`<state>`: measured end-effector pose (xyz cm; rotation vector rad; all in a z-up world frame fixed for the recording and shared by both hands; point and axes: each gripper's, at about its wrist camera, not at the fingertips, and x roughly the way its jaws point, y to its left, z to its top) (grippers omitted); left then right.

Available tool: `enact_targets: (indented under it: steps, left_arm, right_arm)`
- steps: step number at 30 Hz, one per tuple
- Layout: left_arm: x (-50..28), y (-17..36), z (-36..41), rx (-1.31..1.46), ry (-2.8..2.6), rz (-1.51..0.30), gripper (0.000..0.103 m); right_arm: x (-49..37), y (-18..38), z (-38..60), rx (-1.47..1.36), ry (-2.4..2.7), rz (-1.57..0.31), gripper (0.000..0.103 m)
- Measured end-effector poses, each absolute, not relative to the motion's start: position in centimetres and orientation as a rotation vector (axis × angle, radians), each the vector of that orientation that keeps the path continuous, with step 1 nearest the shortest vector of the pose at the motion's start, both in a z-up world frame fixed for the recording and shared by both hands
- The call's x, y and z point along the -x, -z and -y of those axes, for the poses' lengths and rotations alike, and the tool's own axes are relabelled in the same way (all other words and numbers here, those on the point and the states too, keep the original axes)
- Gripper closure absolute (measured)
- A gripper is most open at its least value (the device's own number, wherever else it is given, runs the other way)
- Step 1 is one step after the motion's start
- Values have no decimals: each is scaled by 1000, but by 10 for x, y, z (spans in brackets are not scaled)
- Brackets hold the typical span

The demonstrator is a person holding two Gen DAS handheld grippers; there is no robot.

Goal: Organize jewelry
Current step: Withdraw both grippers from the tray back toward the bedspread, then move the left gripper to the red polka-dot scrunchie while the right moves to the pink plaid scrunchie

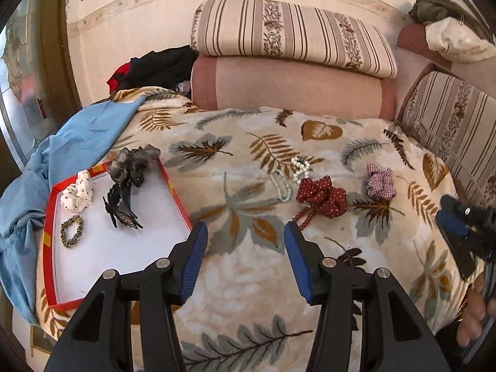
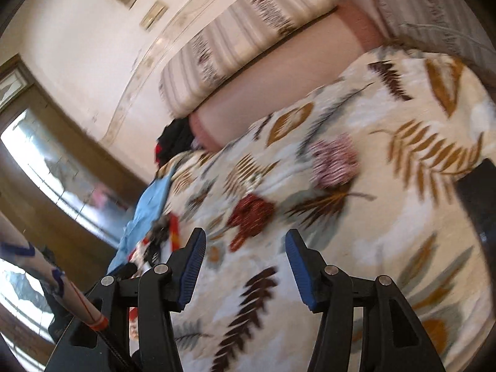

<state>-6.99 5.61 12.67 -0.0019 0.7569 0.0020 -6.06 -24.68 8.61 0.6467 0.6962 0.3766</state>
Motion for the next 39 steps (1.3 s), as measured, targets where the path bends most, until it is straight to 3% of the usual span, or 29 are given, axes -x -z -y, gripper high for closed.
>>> enact_targets:
  steps: [11, 14, 23, 24, 25, 26, 31, 35, 39]
  left_arm:
    - [2, -90, -14, 67, 156, -905, 50]
    - [-29, -84, 2, 68, 178, -921, 39]
    - [-111, -42, 32, 63, 124, -1033, 39]
    - [-115, -36, 36, 65, 129, -1040, 51]
    - [-117, -32, 38, 68, 131, -1047, 78]
    - [-118, -27, 40, 70, 133, -1060, 86]
    - [-97, -32, 46, 47, 153, -999, 93]
    - [-73, -48, 42, 64, 193, -942, 94]
    - [-48, -66, 41, 77, 240, -893, 94]
  right_arm:
    - [47, -50, 288, -776, -326, -711, 44]
    - [47, -46, 292, -790, -332, -712, 44]
    - [38, -35, 300, -835, -368, -731, 44]
    - [37, -35, 299, -831, -371, -733, 44]
    - [36, -35, 298, -825, -373, -735, 44]
    - [35, -36, 298, -820, -370, -735, 44]
    - [33, -37, 300, -814, -349, -728, 43]
    - [22, -43, 298, -761, -293, -721, 37]
    - [-3, -45, 295, -717, -241, -725, 36]
